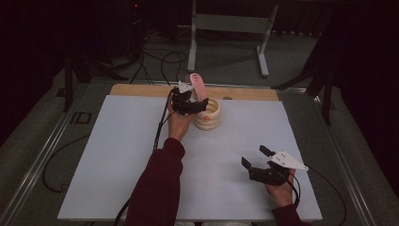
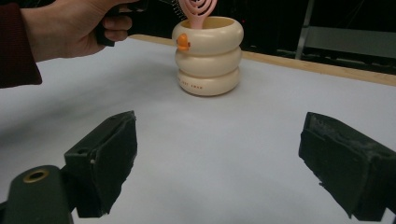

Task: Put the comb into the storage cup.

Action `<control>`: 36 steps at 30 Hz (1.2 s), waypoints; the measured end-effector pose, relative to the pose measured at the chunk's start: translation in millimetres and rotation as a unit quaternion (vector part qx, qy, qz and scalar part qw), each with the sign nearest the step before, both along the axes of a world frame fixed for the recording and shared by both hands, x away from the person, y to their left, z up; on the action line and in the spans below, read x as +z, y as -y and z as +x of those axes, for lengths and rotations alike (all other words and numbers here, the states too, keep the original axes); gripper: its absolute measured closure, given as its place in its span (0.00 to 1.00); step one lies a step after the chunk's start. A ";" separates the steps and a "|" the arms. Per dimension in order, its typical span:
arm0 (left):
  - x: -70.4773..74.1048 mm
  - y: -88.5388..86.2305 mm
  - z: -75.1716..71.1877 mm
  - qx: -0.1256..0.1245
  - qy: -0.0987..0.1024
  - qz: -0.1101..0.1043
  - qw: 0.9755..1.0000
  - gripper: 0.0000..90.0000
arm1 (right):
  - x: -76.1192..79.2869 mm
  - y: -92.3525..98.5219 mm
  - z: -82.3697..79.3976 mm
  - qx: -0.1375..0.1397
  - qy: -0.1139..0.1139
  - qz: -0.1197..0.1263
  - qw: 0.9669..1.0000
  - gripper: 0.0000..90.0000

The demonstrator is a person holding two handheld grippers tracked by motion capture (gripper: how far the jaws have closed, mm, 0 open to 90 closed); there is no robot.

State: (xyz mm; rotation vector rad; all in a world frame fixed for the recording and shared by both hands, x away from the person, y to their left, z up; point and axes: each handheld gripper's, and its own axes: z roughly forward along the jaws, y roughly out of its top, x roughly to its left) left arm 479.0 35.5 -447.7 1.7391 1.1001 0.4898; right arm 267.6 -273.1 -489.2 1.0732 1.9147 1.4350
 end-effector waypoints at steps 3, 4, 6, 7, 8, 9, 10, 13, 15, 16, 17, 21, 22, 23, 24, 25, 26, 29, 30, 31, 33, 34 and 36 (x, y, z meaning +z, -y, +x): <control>-1.4 -2.0 -0.8 0.001 0.001 0.000 1.000 0.11 | -0.1 -0.3 0.1 0.001 0.000 0.000 1.000 0.13; -2.2 -3.0 -0.8 0.003 -0.002 -0.001 1.000 0.10 | -0.2 -0.3 0.1 0.001 0.000 0.000 1.000 0.13; -3.9 -6.0 -1.0 0.009 -0.002 0.000 1.000 0.09 | -0.3 -0.4 0.2 0.001 0.000 0.000 1.000 0.13; -3.9 -6.0 -1.0 0.009 -0.002 0.000 1.000 0.08 | -0.3 -0.4 0.2 0.001 0.000 0.000 1.000 0.13; -3.9 -6.0 -1.0 0.009 -0.002 0.000 1.000 0.08 | -0.3 -0.6 0.2 0.001 0.000 -0.001 1.000 0.13; -5.7 -10.4 -1.6 0.013 -0.003 0.001 1.000 0.07 | -0.5 -1.0 0.3 0.002 0.000 -0.002 1.000 0.13; -5.7 -10.4 -1.6 0.013 -0.003 0.001 1.000 0.07 | -0.6 -1.3 0.4 0.001 -0.001 -0.003 1.000 0.13; -5.7 -15.2 -3.0 0.016 -0.003 0.000 1.000 0.06 | -0.9 -1.7 0.6 0.003 -0.001 -0.004 1.000 0.13; -5.5 -17.8 -3.8 0.017 -0.003 0.000 1.000 0.06 | -1.1 -2.1 0.7 0.003 -0.001 -0.004 1.000 0.13; -5.5 -17.8 -3.8 0.017 -0.003 0.000 1.000 0.06 | -1.1 -2.1 0.6 0.004 -0.001 -0.004 1.000 0.13; -5.3 -19.2 -4.4 0.016 -0.004 -0.002 1.000 0.06 | -1.1 -2.1 0.6 0.004 -0.001 -0.004 1.000 0.13; -4.9 -23.0 -6.2 0.016 -0.005 -0.001 1.000 0.06 | -1.1 -1.9 0.6 0.003 -0.001 -0.004 1.000 0.13; -4.5 -25.4 -7.1 0.014 -0.007 0.000 1.000 0.06 | -0.9 -1.6 0.6 0.003 -0.001 -0.004 1.000 0.13; -4.5 -25.4 -7.1 0.014 -0.007 0.000 1.000 0.05 | -0.9 -1.6 0.6 0.003 -0.001 -0.004 1.000 0.13; -3.7 -29.4 -9.4 0.014 -0.006 0.004 1.000 0.05 | -0.9 -1.6 0.5 0.003 -0.002 -0.003 1.000 0.13; -3.4 -31.1 -10.6 0.012 -0.006 0.001 1.000 0.05 | -1.1 -1.9 0.5 0.003 -0.001 -0.003 1.000 0.13; -2.9 -33.0 -11.6 0.011 -0.007 0.002 1.000 0.04 | -1.1 -2.1 0.5 0.004 -0.001 -0.004 1.000 0.13; -1.9 -37.8 -15.4 0.010 -0.006 0.004 1.000 0.04 | -1.1 -2.4 0.3 0.004 -0.003 -0.003 1.000 0.13; -1.9 -37.8 -15.4 0.010 -0.006 0.004 1.000 0.03 | -1.1 -2.4 0.3 0.004 -0.003 -0.003 1.000 0.13; -1.8 -41.1 -18.2 0.008 -0.005 0.006 1.000 0.03 | -1.2 -2.6 0.4 0.005 -0.003 -0.003 1.000 0.13; -1.6 -45.2 -21.7 0.005 -0.006 0.007 1.000 0.02 | -1.4 -2.9 0.4 0.004 -0.002 -0.003 1.000 0.13; -1.7 -47.3 -23.4 0.005 -0.006 0.003 1.000 0.02 | -1.5 -3.3 0.4 0.004 -0.003 -0.003 1.000 0.13; -2.0 -51.1 -26.5 0.000 -0.008 0.006 1.000 0.01 | -1.5 -3.5 0.4 0.004 -0.002 -0.004 1.000 0.13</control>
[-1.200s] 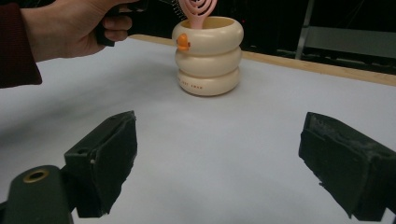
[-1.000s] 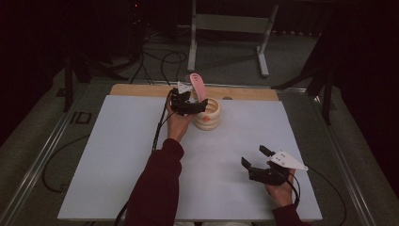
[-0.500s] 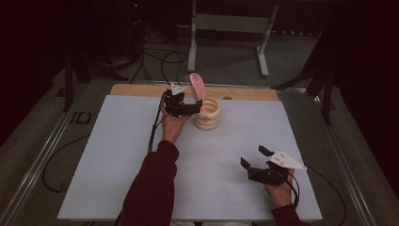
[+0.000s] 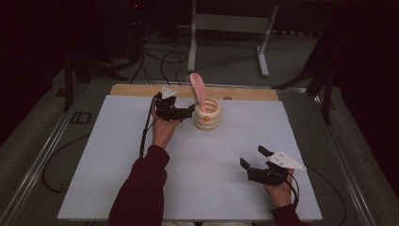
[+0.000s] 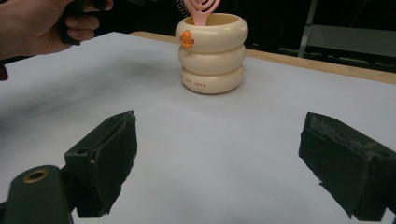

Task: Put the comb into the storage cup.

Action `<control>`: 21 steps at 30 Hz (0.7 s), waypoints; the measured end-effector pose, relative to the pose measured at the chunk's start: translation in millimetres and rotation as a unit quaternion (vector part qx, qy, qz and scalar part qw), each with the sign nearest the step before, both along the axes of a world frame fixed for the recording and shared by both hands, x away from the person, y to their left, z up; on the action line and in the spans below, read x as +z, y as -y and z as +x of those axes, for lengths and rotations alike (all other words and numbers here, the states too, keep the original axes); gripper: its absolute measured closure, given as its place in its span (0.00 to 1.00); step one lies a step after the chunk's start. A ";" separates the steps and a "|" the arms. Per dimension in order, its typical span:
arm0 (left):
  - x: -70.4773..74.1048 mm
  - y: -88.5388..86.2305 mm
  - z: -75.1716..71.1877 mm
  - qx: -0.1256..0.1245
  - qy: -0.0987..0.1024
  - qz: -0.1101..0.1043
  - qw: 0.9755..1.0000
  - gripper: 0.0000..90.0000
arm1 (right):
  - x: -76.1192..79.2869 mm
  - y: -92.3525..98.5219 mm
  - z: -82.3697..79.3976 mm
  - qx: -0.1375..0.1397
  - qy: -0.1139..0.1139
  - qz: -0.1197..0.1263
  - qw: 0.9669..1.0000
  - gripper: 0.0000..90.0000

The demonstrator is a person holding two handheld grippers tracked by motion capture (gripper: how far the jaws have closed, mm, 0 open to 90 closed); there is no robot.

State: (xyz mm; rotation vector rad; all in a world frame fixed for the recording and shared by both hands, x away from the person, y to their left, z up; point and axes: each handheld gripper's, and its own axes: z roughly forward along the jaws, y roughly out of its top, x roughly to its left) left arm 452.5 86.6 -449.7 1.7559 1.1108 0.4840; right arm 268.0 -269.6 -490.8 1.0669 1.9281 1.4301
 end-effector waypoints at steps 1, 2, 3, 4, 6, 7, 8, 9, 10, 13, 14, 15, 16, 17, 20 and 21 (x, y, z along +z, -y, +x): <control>-0.1 -1.4 -1.9 -0.001 0.000 0.002 1.000 0.01 | 0.0 -0.3 0.0 0.000 0.000 0.000 1.000 0.13; 0.0 -3.0 -3.9 -0.004 0.000 0.005 1.000 0.01 | -0.1 -0.4 0.0 0.000 0.000 -0.002 1.000 0.13; 0.1 -4.3 -5.7 -0.005 0.002 0.008 1.000 0.01 | -0.2 -0.8 0.0 0.003 0.001 -0.001 1.000 0.13; 0.2 -5.6 -7.7 -0.006 0.003 0.010 1.000 0.01 | -0.2 -0.8 0.0 0.003 0.001 -0.001 1.000 0.13; 0.7 -7.8 -11.9 -0.010 0.006 0.013 1.000 0.00 | -0.2 -1.2 -0.1 0.002 0.001 -0.002 1.000 0.13; 1.1 -8.8 -14.4 -0.011 0.009 0.015 1.000 0.00 | -0.2 -1.3 -0.1 0.002 0.001 -0.003 1.000 0.13; 1.5 -9.7 -16.7 -0.013 0.012 0.018 1.000 0.00 | -0.2 -1.5 -0.2 0.002 0.000 -0.002 1.000 0.13; 1.9 -10.6 -18.9 -0.015 0.015 0.022 1.000 0.00 | -0.2 -1.7 -0.2 0.003 0.000 -0.001 1.000 0.13; 2.5 -11.5 -21.3 -0.016 0.018 0.026 0.999 0.00 | -0.2 -1.6 -0.2 0.003 0.001 -0.002 1.000 0.13; 3.5 -14.3 -27.5 -0.019 0.021 0.031 0.999 0.00 | -0.2 -2.4 -0.4 0.003 0.000 -0.002 1.000 0.13; 3.6 -15.5 -29.8 -0.021 0.020 0.034 0.999 0.00 | -0.2 -2.6 -0.5 0.003 0.000 -0.002 1.000 0.13; 3.6 -16.3 -30.9 -0.022 0.015 0.038 0.999 0.00 | -0.2 -2.8 -0.5 0.004 0.000 -0.003 1.000 0.13; 3.3 -17.2 -32.7 -0.023 0.011 0.038 0.999 0.00 | -0.3 -3.0 -0.4 0.004 0.000 -0.002 1.000 0.13; 2.9 -18.4 -35.0 -0.025 0.010 0.039 0.999 0.00 | -0.4 -3.1 -0.3 0.005 0.001 -0.002 1.000 0.13; 2.3 -24.0 -41.7 -0.030 0.012 0.048 0.998 0.00 | -0.6 -3.4 -0.2 0.005 0.000 -0.004 1.000 0.13; 2.3 -26.2 -44.0 -0.031 0.013 0.047 0.998 0.00 | -0.8 -3.4 -0.2 0.005 0.000 -0.004 1.000 0.13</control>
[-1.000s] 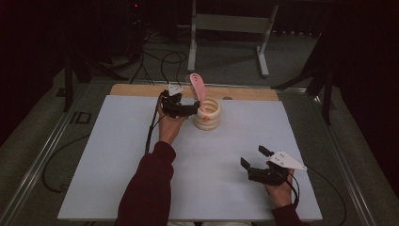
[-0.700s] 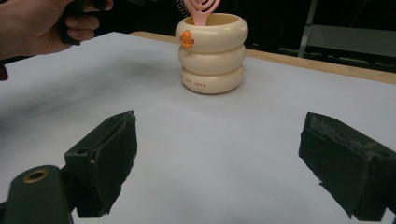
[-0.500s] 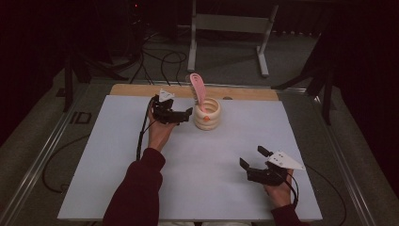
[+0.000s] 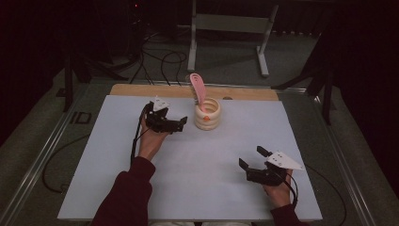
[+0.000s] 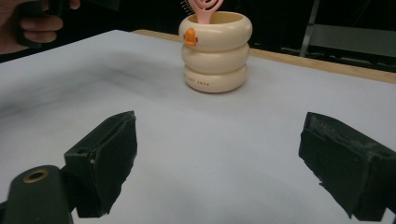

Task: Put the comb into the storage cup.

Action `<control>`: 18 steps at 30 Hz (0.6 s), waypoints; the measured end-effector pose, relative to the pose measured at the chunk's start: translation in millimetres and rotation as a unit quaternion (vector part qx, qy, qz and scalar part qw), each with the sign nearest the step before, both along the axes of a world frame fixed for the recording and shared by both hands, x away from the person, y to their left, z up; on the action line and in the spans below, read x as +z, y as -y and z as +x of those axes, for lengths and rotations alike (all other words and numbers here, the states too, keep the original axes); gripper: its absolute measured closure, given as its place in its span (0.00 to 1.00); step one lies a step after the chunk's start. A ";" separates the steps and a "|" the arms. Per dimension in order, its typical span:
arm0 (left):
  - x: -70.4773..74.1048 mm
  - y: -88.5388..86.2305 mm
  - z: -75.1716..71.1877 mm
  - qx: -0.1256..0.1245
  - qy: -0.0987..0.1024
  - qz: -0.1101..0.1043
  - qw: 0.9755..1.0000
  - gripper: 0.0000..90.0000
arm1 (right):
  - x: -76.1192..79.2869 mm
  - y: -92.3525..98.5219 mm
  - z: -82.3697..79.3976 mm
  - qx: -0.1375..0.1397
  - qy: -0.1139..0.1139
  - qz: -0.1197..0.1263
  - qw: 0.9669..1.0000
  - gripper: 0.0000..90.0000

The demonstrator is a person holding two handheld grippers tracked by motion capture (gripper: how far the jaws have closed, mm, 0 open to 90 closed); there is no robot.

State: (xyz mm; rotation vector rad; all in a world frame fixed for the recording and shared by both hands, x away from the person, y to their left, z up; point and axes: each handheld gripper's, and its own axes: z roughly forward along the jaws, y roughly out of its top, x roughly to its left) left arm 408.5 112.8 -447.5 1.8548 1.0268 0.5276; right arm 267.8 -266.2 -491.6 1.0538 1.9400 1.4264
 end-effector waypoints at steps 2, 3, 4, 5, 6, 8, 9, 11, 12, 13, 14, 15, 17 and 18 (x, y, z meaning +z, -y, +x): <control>0.0 -5.1 -4.5 -0.001 0.002 -0.005 1.000 0.00 | 0.0 -0.4 -0.2 0.000 -0.001 0.000 1.000 0.13; 0.2 -7.7 -6.8 -0.001 0.002 -0.008 1.000 0.00 | 0.1 -0.6 -0.4 0.001 -0.002 0.002 1.000 0.13; 0.3 -10.4 -9.4 -0.002 0.003 -0.008 1.000 0.00 | 0.1 -0.7 -0.3 0.001 -0.002 0.002 1.000 0.13; 0.3 -13.0 -12.1 -0.002 0.006 -0.009 1.000 0.00 | 0.0 -0.8 -0.2 0.001 -0.001 0.001 1.000 0.13; 0.3 -15.5 -14.8 -0.003 0.007 -0.008 1.000 0.00 | 0.1 -0.9 -0.4 0.000 -0.003 0.001 1.000 0.13; 0.1 -20.5 -20.7 -0.004 0.010 -0.007 1.000 0.00 | 0.0 -1.3 -0.3 0.000 -0.001 -0.001 1.000 0.13; -0.3 -23.0 -24.0 -0.005 0.013 -0.007 1.000 0.00 | 0.1 -1.5 -0.3 0.000 -0.001 -0.002 1.000 0.13; -1.4 -28.0 -30.8 -0.006 0.016 -0.002 1.000 0.00 | 0.1 -1.7 -0.4 0.001 0.001 0.000 1.000 0.13; -2.0 -30.2 -34.3 -0.008 0.018 0.002 1.000 0.00 | 0.2 -1.6 -0.4 0.002 0.000 -0.001 1.000 0.13; -2.4 -32.6 -37.9 -0.008 0.020 0.008 1.000 0.00 | 0.1 -1.8 -0.2 0.002 0.001 -0.001 1.000 0.13; -2.9 -34.9 -41.2 -0.008 0.023 0.010 1.000 0.00 | -0.1 -1.9 -0.1 0.002 0.001 -0.003 1.000 0.13; -3.2 -37.4 -44.3 -0.009 0.023 0.010 1.000 0.00 | -0.1 -2.2 -0.2 0.002 0.001 -0.003 1.000 0.13; -3.4 -39.8 -47.3 -0.009 0.024 0.009 1.000 0.00 | -0.1 -2.5 -0.3 0.002 0.000 -0.004 1.000 0.13; -3.4 -39.8 -47.3 -0.009 0.024 0.009 1.000 0.00 | -0.1 -3.0 -0.4 0.002 0.000 -0.003 1.000 0.13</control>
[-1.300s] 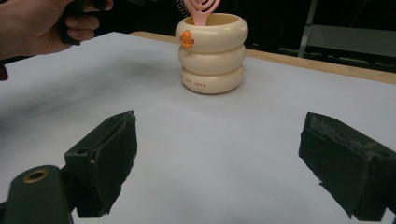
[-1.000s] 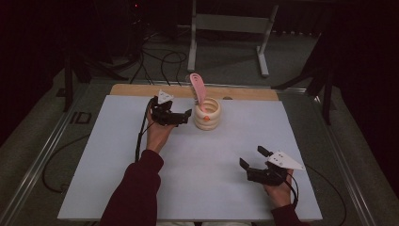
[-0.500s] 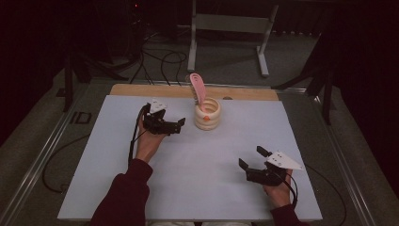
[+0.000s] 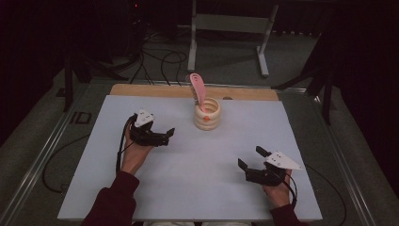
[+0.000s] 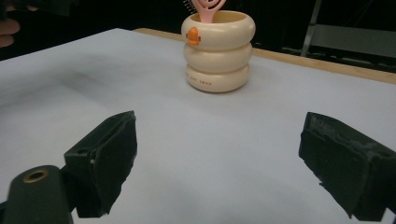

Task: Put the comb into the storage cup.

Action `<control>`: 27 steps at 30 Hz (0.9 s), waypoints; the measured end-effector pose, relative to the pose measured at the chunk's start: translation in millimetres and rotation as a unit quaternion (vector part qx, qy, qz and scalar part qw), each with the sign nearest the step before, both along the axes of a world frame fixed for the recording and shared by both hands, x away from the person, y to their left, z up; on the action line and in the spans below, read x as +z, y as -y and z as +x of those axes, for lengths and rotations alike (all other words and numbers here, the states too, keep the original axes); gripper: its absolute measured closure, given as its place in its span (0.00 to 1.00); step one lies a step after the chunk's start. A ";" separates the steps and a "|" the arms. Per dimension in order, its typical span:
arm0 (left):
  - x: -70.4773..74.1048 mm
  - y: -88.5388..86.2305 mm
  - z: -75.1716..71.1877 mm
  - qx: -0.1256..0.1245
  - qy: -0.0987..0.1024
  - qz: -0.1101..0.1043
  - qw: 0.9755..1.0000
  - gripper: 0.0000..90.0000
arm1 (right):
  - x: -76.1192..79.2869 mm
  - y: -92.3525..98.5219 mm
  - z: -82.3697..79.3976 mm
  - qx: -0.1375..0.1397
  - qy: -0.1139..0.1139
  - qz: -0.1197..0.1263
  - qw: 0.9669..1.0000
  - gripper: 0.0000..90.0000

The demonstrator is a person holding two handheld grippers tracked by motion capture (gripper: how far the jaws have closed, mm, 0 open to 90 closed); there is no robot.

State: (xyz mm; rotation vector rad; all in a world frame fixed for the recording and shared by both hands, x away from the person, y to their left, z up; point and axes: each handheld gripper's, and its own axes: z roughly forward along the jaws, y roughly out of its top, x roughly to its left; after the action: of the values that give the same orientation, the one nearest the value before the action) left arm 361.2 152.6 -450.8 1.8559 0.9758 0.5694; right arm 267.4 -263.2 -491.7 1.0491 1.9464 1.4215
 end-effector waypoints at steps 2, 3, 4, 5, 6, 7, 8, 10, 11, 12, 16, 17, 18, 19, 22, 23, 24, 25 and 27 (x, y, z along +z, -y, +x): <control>-0.9 -11.3 -13.0 0.001 0.005 -0.005 1.000 0.00 | 0.0 -0.8 0.0 0.002 0.000 -0.003 1.000 0.13; -1.2 -13.3 -15.8 0.001 0.006 -0.005 1.000 0.00 | 0.0 -0.9 0.0 0.002 0.000 -0.003 1.000 0.13; -1.8 -15.3 -18.7 0.002 0.008 -0.004 1.000 0.00 | -0.1 -1.2 0.0 0.001 0.001 -0.003 1.000 0.13; -2.4 -17.4 -21.7 0.003 0.010 -0.004 1.000 0.00 | 0.0 -1.0 -0.1 0.002 0.000 -0.003 1.000 0.13; -2.9 -19.7 -24.7 0.004 0.012 -0.004 1.000 0.00 | -0.1 -1.1 -0.1 0.002 0.001 -0.003 1.000 0.13; -3.6 -21.9 -27.5 0.004 0.013 -0.005 1.000 0.00 | -0.1 -0.9 0.0 0.002 0.000 -0.004 1.000 0.13; -4.3 -24.1 -30.3 0.005 0.014 -0.007 1.000 0.00 | -0.1 -1.0 0.1 0.001 0.000 -0.003 1.000 0.13; -5.1 -26.3 -33.1 0.006 0.014 -0.007 1.000 0.00 | -0.1 -0.9 0.1 0.002 -0.001 -0.002 1.000 0.13; -5.1 -26.3 -33.1 0.006 0.014 -0.007 1.000 0.00 | -0.2 -0.9 0.2 0.002 -0.001 -0.003 1.000 0.13; -8.0 -32.1 -40.7 0.010 0.016 -0.010 1.000 0.00 | -0.3 -1.1 0.3 0.000 0.000 -0.003 1.000 0.13; -14.6 -39.6 -51.8 0.018 0.019 -0.007 1.000 0.00 | -0.1 -0.6 0.1 0.000 0.000 -0.002 1.000 0.13; -16.0 -41.8 -54.6 0.018 0.020 -0.008 1.000 0.00 | 0.0 -0.3 0.2 -0.001 0.001 -0.003 1.000 0.13; -17.3 -43.7 -57.5 0.021 0.022 -0.010 0.999 0.00 | 0.0 -0.2 0.2 -0.001 0.001 -0.002 1.000 0.13; -18.6 -45.5 -60.7 0.024 0.026 -0.013 0.999 0.00 | 0.1 0.0 0.1 0.000 0.001 -0.002 1.000 0.13; -24.6 -49.4 -70.3 0.035 0.045 -0.002 0.998 0.00 | 0.5 0.5 -0.1 0.000 0.004 -0.002 1.000 0.13; -26.4 -51.0 -73.4 0.037 0.050 0.000 0.998 0.00 | 0.7 1.0 -0.3 0.000 0.003 -0.002 1.000 0.13; -27.7 -53.3 -76.2 0.036 0.052 -0.003 0.998 0.00 | 0.7 1.5 -0.3 0.000 0.004 -0.002 1.000 0.12; -28.8 -55.5 -78.8 0.036 0.053 -0.006 0.998 0.00 | 0.8 2.0 -0.3 -0.001 0.004 -0.001 1.000 0.12; -30.0 -60.1 -83.4 0.038 0.060 -0.007 0.997 0.00 | 0.9 3.0 0.0 -0.002 0.005 -0.001 1.000 0.12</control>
State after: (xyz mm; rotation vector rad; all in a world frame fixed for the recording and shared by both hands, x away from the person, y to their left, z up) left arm 277.8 212.7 -480.9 1.7564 0.9723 0.7094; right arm 267.4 -266.2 -490.8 1.0437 1.9365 1.4197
